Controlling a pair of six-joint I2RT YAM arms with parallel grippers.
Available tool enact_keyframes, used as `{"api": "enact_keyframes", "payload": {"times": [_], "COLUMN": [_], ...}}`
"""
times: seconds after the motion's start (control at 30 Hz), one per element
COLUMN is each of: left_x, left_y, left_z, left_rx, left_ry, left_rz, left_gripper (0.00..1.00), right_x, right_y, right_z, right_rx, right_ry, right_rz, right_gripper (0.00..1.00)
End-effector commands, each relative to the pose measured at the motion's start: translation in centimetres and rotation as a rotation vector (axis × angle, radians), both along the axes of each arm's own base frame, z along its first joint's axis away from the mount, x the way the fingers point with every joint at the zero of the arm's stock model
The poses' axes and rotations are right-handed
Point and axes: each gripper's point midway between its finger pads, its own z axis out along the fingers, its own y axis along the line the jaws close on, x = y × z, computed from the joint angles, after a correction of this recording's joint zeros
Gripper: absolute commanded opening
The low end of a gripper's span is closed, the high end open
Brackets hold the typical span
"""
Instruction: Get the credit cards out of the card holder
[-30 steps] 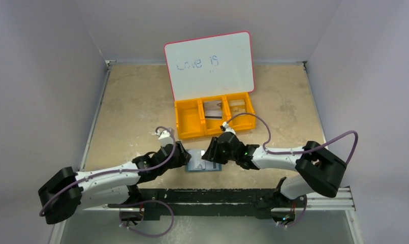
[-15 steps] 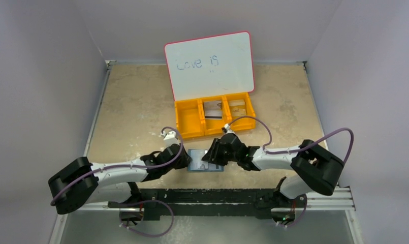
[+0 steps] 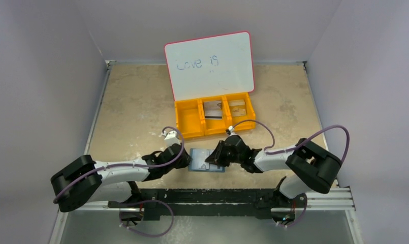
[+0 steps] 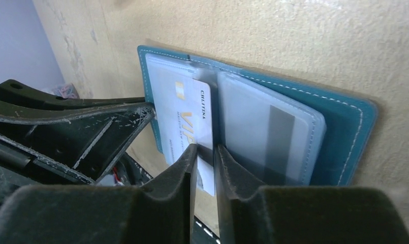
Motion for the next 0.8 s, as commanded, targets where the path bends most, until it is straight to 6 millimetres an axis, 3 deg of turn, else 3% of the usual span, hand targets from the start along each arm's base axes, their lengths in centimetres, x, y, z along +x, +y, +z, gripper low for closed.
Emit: {"api": "enact_keyframes", "payload": {"times": [0.0, 0.13, 0.43, 0.77], "left_x": [-1.0, -0.9, -0.7, -0.3], "left_y": [0.6, 0.9, 1.3, 1.2], "left_z": [-1.4, -1.4, -1.6, -1.1], "left_rx": [0.042, 0.047, 0.063, 0.052], "left_ry": [0.044, 0.04, 0.037, 0.019], "left_rz": [-0.02, -0.004, 0.014, 0.031], "left_gripper": [0.09, 0.07, 0.0, 0.0], "right_x": [0.2, 0.3, 0.3, 0.7], "right_y": [0.2, -0.2, -0.9, -2.9], "right_z": [0.6, 0.8, 1.0, 2.4], "right_rx": [0.042, 0.034, -0.021, -0.055], "right_ry": [-0.009, -0.013, -0.023, -0.076], "right_rz": [-0.015, -0.028, -0.029, -0.085], "right_gripper": [0.17, 0.0, 0.0, 0.0]}}
